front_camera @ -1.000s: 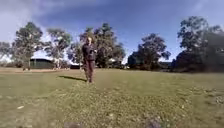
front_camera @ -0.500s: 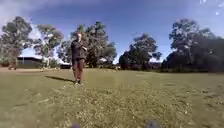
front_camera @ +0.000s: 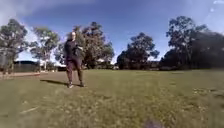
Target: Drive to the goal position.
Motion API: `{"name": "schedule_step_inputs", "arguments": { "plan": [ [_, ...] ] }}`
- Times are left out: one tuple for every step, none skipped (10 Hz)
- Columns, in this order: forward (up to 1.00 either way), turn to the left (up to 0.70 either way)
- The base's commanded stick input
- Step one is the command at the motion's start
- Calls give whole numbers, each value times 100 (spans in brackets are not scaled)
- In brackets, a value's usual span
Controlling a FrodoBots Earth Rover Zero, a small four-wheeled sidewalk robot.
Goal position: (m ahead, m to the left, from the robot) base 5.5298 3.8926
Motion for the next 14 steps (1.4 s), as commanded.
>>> {"name": "schedule_step_inputs", "arguments": {
  "plan": [
    [70,1],
    [70,2],
    [70,3],
    [70,3],
    [70,3],
    [70,3],
    [70,3],
    [70,2],
    [70,2],
    [70,1],
    [70,1],
    [70,0],
    [70,-16],
    [70,-33]
  ]
}}
